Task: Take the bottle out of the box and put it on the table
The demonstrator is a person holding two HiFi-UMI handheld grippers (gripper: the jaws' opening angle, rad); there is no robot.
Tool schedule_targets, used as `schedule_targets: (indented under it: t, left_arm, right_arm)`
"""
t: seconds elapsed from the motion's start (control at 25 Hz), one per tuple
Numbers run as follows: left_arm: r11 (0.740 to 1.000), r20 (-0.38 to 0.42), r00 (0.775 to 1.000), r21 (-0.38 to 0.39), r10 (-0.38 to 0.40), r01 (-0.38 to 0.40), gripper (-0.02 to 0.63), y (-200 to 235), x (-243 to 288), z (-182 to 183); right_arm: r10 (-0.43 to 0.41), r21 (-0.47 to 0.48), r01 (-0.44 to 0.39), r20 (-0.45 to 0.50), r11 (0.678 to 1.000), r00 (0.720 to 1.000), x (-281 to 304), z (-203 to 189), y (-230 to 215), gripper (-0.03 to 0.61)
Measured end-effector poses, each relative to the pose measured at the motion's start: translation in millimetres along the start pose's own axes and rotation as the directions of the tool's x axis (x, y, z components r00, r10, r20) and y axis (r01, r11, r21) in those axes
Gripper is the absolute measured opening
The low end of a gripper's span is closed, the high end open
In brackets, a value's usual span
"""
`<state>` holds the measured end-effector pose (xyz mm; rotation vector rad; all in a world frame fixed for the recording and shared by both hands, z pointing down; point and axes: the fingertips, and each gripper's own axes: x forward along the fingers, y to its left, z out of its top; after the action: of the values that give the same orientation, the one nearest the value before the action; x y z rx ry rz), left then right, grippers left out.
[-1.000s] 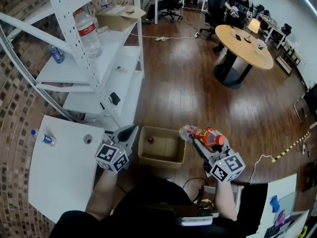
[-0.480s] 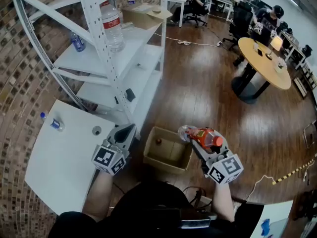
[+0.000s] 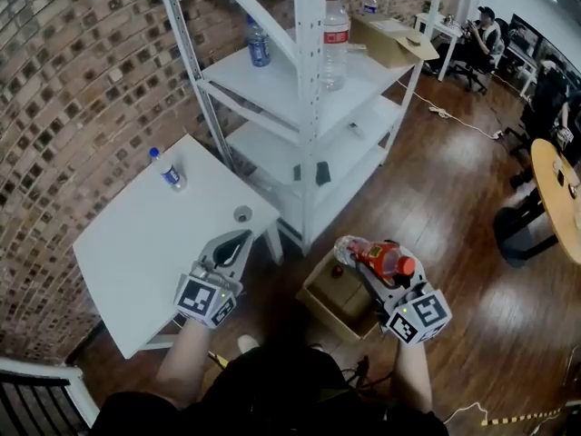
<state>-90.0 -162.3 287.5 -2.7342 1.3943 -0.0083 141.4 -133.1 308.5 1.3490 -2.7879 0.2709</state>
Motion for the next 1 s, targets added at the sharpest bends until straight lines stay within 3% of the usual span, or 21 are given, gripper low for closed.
schedule_targets:
  t: [0.12,0.56,0.92,1.0]
  left_arm:
    - [0.995,0.037,0.995,-0.002,0.095,-0.095,0.003,34,-24,8]
    - [0.965,0.122,0.958,-0.028,0.261,-0.259,0.003,151,-136,22]
    - [0.872,0.141,0.860,-0.061,0.490,-0.486,0.003,243,-272,21]
    - [0.837,0.139,0.826,-0.060,0.546,-0.543,0.003,256,-312,20]
  right_arm:
    - [0.067,-0.021,-0.067,0.001,0.998,0.998,30,8,27,0.321]
    - [0.215,-0.124,-0.218,-0.032,0.968,0.976,134,28,137,0.320]
    - [0.401,-0.142,-0.413,-0.107,0.900,0.910,236,9,263,0.320]
    - [0.448,-0.141,-0.465,-0.132,0.874,0.884,261,3,297,0.321]
